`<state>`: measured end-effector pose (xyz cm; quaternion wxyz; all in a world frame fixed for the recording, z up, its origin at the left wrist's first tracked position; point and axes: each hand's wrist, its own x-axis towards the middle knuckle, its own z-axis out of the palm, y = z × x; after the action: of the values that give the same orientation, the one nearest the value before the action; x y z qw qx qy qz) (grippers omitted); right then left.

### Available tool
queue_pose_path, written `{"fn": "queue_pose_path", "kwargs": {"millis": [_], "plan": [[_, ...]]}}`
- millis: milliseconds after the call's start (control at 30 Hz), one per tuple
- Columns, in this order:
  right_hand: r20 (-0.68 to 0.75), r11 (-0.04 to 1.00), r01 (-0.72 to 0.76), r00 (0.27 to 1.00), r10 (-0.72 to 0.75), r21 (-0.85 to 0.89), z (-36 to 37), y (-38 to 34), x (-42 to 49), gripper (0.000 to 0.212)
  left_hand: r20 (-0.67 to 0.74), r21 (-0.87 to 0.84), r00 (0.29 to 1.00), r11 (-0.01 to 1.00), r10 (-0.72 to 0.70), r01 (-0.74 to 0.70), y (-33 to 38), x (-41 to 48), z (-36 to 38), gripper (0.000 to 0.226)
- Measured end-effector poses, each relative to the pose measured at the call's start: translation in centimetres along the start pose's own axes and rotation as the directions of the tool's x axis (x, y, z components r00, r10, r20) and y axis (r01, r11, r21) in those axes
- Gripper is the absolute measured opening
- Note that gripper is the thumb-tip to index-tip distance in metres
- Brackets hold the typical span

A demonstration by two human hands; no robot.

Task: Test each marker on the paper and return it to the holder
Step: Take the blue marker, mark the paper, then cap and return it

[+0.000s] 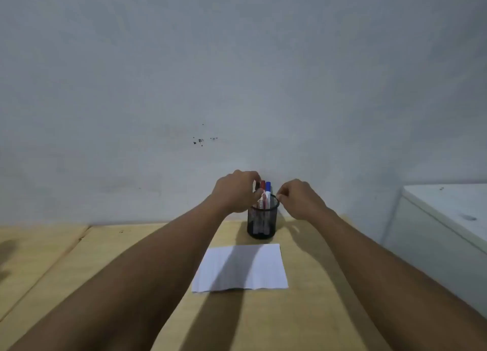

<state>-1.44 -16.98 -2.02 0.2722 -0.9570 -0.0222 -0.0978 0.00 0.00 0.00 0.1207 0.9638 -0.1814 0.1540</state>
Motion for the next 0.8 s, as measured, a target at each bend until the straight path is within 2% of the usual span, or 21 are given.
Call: {"fn": "queue_pose_path", "kwargs": {"millis": [167,367,433,533,633,733,800], "plan": [[0.019,0.991,-0.086,0.996,0.085,0.1,2.1,1.4,4.2,0.022,0.078,-0.032,0.997,0.999,0.018,-0.016,0.1,4.8,2.5,0.037],[0.027,0.989,-0.062,0.998,0.059,0.135,3.6,2.5,5.8,0.019,0.025,-0.01,0.999,0.999,0.04,-0.04,-0.1,6.9,4.8,0.026],[0.015,0.985,-0.046,0.999,0.044,0.164,3.9,2.6,5.8,0.016,0.022,-0.064,0.999,0.998,0.025,-0.024,-0.1,7.1,5.2,0.023],[0.027,0.975,-0.036,0.999,0.031,0.219,4.0,2.5,5.6,0.006,0.05,-0.256,0.998,0.966,-0.038,0.05,0.1,7.3,5.1,0.019],[0.045,0.945,-0.081,0.996,0.071,0.318,4.0,2.3,5.3,0.006,0.067,-0.366,0.995,0.926,-0.067,0.088,0.0,7.2,4.8,0.013],[0.049,0.893,-0.123,0.992,0.113,0.432,3.2,1.4,4.8,0.009,0.02,-0.435,0.998,0.899,-0.051,0.055,-0.1,6.6,3.7,0.008],[-0.007,0.87,-0.082,0.995,0.097,0.486,1.9,0.4,4.5,0.005,-0.048,-0.45,0.998,0.893,-0.031,0.006,0.0,6.1,2.0,0.017]]}}
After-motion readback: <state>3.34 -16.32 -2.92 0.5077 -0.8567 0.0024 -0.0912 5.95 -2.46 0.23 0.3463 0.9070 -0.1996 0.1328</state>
